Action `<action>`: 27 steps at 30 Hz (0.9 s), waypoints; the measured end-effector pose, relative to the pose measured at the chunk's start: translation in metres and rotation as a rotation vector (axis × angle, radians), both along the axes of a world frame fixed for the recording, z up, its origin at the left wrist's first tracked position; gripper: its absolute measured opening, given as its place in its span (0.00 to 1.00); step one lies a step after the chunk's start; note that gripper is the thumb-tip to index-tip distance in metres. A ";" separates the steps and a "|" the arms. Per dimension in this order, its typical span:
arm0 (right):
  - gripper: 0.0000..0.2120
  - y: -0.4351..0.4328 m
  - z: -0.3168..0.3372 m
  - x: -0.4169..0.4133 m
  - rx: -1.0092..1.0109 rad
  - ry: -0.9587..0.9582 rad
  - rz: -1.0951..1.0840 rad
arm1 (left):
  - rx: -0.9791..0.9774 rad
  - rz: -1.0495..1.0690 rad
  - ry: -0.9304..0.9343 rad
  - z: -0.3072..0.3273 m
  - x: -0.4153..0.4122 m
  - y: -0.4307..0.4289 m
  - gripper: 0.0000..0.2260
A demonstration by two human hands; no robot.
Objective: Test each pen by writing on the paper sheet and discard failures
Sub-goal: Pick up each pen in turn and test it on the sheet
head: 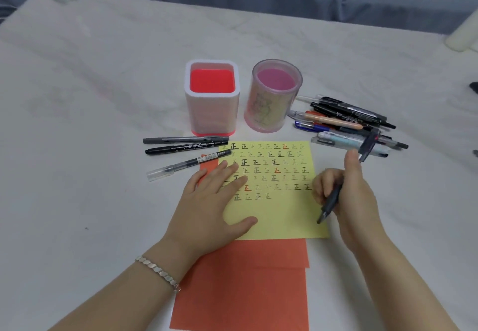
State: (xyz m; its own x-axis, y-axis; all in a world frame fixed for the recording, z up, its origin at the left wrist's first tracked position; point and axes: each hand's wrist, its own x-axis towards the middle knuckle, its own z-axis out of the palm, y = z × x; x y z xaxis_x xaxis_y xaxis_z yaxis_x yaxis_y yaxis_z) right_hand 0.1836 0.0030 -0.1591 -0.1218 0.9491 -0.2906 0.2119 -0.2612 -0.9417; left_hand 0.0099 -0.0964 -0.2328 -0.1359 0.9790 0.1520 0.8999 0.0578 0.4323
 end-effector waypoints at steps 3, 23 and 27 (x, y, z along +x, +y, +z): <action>0.25 -0.005 0.012 0.005 0.090 -0.043 0.017 | 0.006 -0.003 -0.007 0.000 0.000 0.000 0.31; 0.22 -0.023 0.042 -0.001 -0.369 0.532 0.283 | -0.015 -0.009 0.016 0.001 0.001 0.001 0.30; 0.25 -0.025 0.044 0.000 -0.411 0.522 0.272 | -0.005 -0.007 0.024 0.000 0.000 0.001 0.30</action>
State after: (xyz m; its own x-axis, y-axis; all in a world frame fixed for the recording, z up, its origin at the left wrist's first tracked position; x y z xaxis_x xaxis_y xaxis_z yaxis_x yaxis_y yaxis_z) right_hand 0.1837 -0.0221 -0.1149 -0.5589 0.6916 -0.4575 -0.1311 -0.6185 -0.7748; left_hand 0.0101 -0.0955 -0.2329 -0.1250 0.9807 0.1500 0.9104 0.0533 0.4104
